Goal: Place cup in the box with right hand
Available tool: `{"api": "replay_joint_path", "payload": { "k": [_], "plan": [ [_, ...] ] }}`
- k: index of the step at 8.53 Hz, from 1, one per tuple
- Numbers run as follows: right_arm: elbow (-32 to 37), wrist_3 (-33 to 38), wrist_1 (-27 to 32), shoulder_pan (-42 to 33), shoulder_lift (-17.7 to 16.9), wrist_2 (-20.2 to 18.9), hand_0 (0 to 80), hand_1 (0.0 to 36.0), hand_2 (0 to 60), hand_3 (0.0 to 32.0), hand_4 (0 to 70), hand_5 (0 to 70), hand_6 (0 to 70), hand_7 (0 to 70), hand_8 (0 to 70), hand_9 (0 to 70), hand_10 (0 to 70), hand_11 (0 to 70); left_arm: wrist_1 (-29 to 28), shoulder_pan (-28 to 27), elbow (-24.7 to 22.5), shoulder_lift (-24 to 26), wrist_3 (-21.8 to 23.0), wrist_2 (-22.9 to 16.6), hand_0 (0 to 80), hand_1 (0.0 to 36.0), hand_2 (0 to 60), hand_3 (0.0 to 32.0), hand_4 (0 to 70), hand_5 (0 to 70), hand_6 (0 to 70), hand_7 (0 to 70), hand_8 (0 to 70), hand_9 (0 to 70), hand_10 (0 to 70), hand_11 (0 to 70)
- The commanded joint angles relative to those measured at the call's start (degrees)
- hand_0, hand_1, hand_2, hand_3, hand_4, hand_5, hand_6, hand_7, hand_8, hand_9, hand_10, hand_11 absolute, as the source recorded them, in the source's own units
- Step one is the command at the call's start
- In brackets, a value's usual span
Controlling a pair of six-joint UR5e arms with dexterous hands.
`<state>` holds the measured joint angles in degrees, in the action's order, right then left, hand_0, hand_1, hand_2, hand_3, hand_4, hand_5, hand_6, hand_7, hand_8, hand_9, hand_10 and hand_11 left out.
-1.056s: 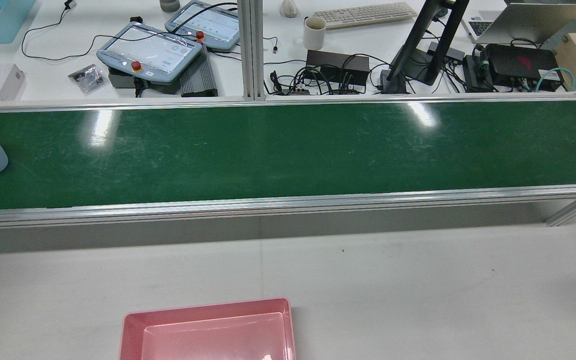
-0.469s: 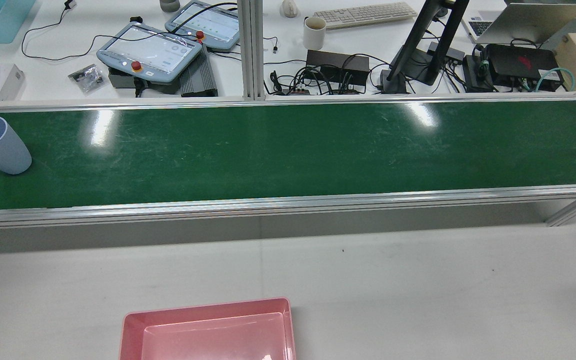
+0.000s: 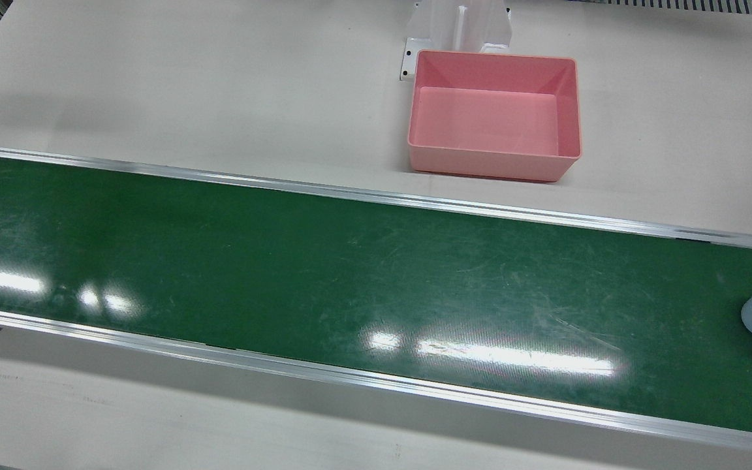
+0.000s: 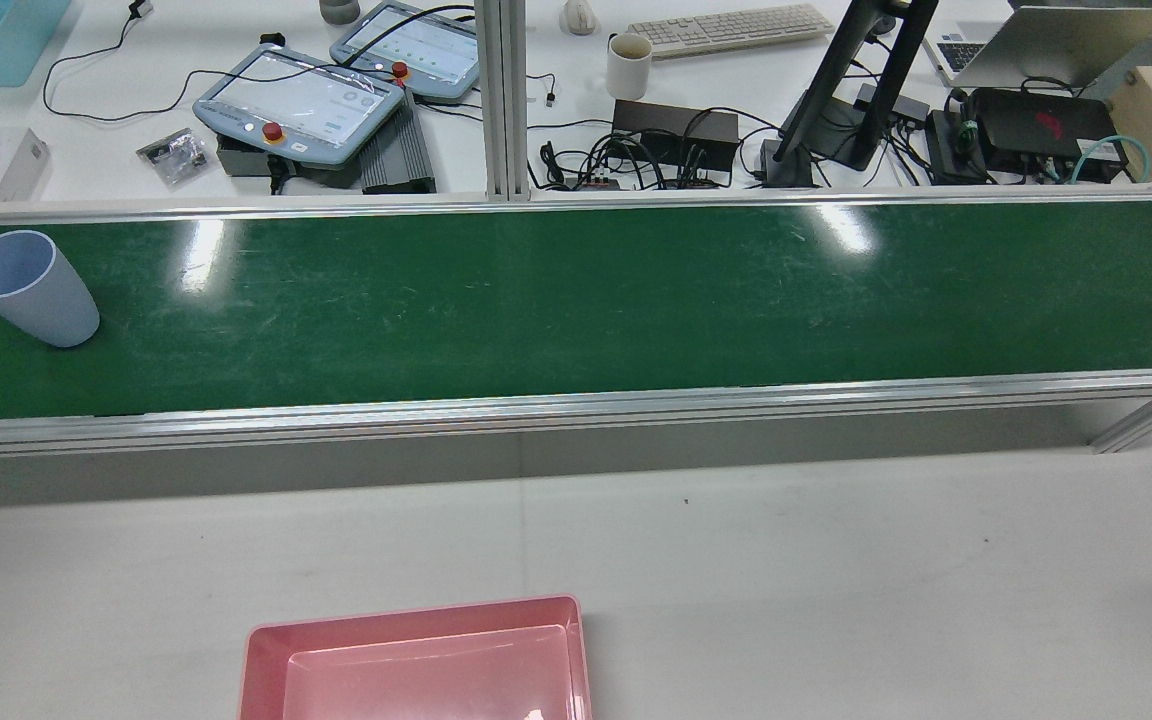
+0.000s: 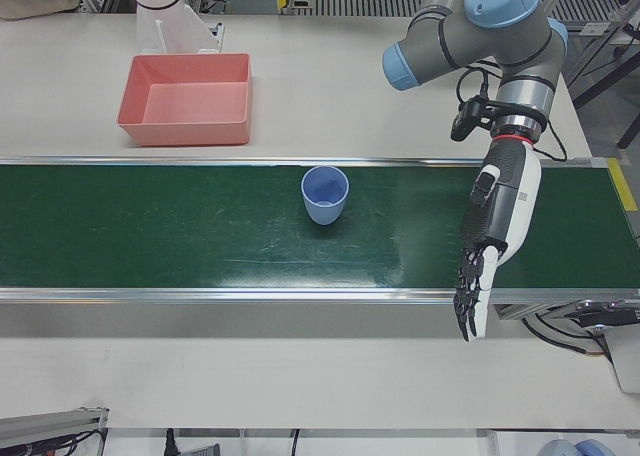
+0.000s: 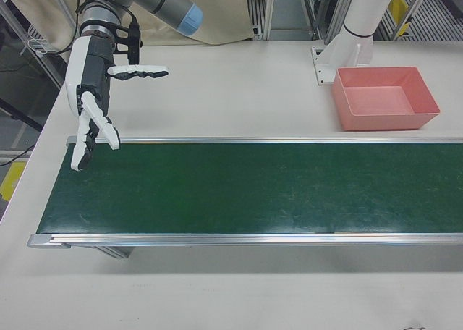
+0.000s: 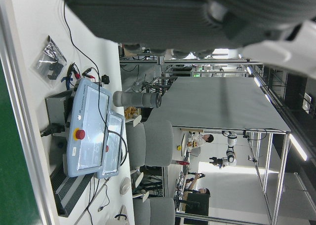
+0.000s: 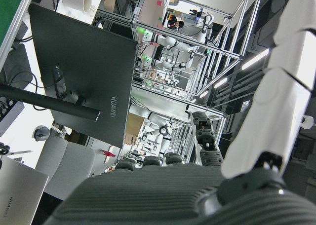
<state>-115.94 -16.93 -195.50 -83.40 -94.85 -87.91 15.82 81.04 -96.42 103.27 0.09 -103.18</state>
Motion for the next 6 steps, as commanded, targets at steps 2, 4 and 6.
{"api": "replay_joint_path", "payload": {
  "k": [2, 4, 6],
  "plan": [
    [-0.16, 0.05, -0.05, -2.03, -0.86, -0.42, 46.9, 14.1, 7.4, 0.8, 0.0, 3.3, 1.0, 3.8, 0.0, 0.7, 0.0, 0.0, 0.09, 0.00, -0.08, 0.00, 0.00, 0.00, 0.0, 0.0, 0.0, 0.0, 0.0, 0.0, 0.0, 0.0, 0.0, 0.0, 0.0, 0.0],
    [-0.07, -0.04, -0.14, -3.86, -0.77, -0.50, 46.9, 14.0, 7.1, 0.8, 0.0, 3.3, 1.1, 4.4, 0.0, 0.6, 0.0, 0.0, 0.00, 0.00, 0.09, 0.00, 0.00, 0.00, 0.0, 0.0, 0.0, 0.0, 0.0, 0.0, 0.0, 0.0, 0.0, 0.0, 0.0, 0.0],
    [-0.51, -0.04, -0.14, -3.70, -0.69, -0.50, 46.9, 14.0, 7.9, 0.0, 1.3, 3.2, 1.5, 5.9, 0.0, 1.1, 0.0, 0.0, 0.00, 0.00, 0.09, 0.00, 0.00, 0.00, 0.0, 0.0, 0.0, 0.0, 0.0, 0.0, 0.0, 0.0, 0.0, 0.0, 0.0, 0.0]
  ]
}}
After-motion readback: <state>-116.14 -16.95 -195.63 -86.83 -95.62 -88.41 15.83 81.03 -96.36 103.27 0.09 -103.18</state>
